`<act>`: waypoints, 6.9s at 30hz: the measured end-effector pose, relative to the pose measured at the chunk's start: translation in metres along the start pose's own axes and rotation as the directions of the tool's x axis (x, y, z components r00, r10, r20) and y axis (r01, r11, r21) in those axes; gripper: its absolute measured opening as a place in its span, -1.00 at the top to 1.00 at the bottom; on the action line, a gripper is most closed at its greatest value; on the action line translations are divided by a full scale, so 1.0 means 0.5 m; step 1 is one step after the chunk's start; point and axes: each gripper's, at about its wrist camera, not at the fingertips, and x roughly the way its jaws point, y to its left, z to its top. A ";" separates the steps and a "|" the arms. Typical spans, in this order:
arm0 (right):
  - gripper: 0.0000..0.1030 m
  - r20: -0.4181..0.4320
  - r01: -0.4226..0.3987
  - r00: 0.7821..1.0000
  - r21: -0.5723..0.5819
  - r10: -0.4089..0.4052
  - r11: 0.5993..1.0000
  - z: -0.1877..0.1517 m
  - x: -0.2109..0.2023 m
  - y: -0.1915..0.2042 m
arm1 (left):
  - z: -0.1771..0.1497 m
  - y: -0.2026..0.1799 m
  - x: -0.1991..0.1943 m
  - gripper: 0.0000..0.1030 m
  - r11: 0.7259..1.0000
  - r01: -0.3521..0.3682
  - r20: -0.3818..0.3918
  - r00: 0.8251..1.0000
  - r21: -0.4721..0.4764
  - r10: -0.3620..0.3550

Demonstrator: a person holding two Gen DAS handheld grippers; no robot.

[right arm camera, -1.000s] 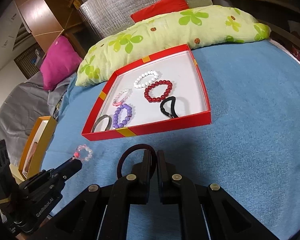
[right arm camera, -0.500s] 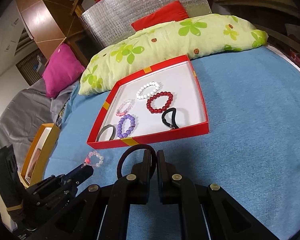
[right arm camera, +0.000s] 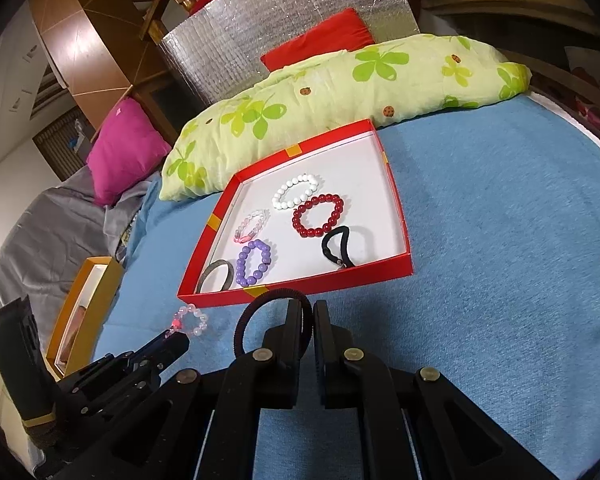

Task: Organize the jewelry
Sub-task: 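Carry the bracelet in the left gripper and hair band in the right toward the red box, then lower the bracelet and hair band into the red box and open both grippers, then withdraw both grippers from the red box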

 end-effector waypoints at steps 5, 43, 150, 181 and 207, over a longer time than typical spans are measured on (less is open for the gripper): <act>0.87 0.009 0.003 1.000 0.003 -0.003 1.000 0.004 -0.004 -0.002 | 0.005 -0.006 -0.002 0.85 1.000 -0.011 0.010 1.000 0.009 0.011; 0.88 0.118 0.140 0.983 0.027 -0.142 0.990 -0.069 -0.105 0.017 | 0.033 0.020 0.000 0.85 0.996 -0.080 0.075 0.994 -0.033 0.082; 0.87 0.051 0.012 0.999 0.082 -0.016 0.997 0.292 0.267 -0.048 | 0.304 0.138 0.281 0.85 0.977 0.175 0.025 0.985 -0.121 -0.173; 0.59 0.053 0.136 0.990 -0.067 -0.133 0.988 0.266 0.187 -0.007 | 0.233 0.065 0.128 -0.54 0.977 -0.213 0.100 0.972 -0.002 0.212; -0.16 0.190 0.277 0.953 -0.240 -0.234 0.931 -0.047 -0.143 0.113 | 0.006 0.071 -0.235 -0.68 0.944 -0.317 0.200 0.923 -0.090 0.329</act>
